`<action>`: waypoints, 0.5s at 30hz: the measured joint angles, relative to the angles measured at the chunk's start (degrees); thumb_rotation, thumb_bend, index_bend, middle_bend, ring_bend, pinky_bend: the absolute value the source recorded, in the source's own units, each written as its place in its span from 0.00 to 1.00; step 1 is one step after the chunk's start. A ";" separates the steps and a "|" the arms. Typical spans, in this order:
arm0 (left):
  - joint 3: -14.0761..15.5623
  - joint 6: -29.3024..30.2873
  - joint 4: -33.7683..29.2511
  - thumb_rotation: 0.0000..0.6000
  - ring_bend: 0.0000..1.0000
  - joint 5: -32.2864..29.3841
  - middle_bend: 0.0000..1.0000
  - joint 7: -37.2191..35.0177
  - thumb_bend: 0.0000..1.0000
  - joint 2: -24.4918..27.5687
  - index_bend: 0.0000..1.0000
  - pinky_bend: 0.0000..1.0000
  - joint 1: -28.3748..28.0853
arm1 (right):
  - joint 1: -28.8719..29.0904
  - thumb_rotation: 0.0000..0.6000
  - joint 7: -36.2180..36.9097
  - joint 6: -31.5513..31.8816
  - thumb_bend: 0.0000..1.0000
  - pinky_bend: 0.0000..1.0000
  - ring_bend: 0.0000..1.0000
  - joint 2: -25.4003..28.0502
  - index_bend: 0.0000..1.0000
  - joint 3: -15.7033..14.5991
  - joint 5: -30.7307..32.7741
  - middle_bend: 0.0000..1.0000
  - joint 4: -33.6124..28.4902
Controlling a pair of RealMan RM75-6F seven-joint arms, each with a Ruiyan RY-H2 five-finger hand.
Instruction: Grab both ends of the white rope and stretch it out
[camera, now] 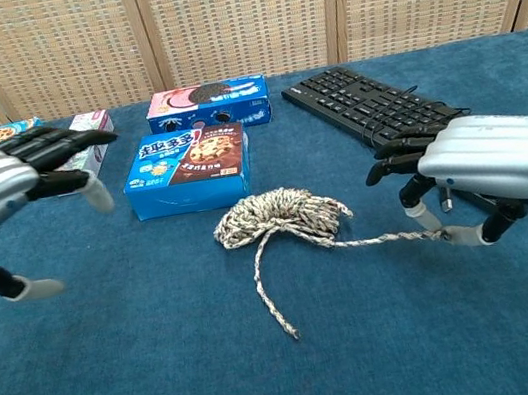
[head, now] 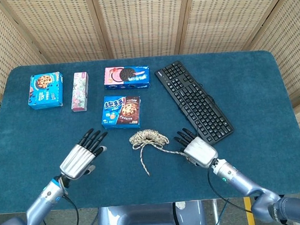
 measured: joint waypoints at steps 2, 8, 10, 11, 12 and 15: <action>-0.22 -1.47 2.17 1.00 0.00 1.16 0.00 -0.88 0.20 -2.44 0.41 0.00 -2.57 | -0.07 1.00 0.73 -0.05 0.72 0.00 0.00 -0.08 0.61 0.05 0.23 0.12 0.46; -0.87 -6.07 5.03 1.00 0.00 1.59 0.00 -1.81 0.25 -7.59 0.45 0.00 -7.57 | -0.11 1.00 2.30 -0.14 0.72 0.00 0.00 -0.52 0.61 0.48 0.86 0.12 1.08; -0.98 -7.25 5.66 1.00 0.00 1.53 0.00 -1.65 0.25 -8.85 0.45 0.00 -8.66 | -0.08 1.00 2.68 -0.33 0.72 0.00 0.00 -0.67 0.61 0.57 1.10 0.12 1.31; -1.08 -8.04 6.26 1.00 0.00 1.45 0.00 -1.48 0.26 -9.82 0.45 0.00 -9.46 | -0.03 1.00 2.79 -0.56 0.72 0.00 0.00 -0.73 0.61 0.60 1.20 0.12 1.43; -1.14 -8.61 6.77 1.00 0.00 1.35 0.00 -1.35 0.27 -10.57 0.45 0.00 -10.06 | 0.03 1.00 2.84 -0.74 0.72 0.00 0.00 -0.76 0.61 0.62 1.26 0.12 1.48; -1.29 -10.53 8.63 1.00 0.00 0.91 0.00 -0.98 0.28 -12.92 0.49 0.00 -12.09 | 0.20 1.00 3.13 -1.09 0.72 0.00 0.00 -0.86 0.61 0.65 1.39 0.12 1.57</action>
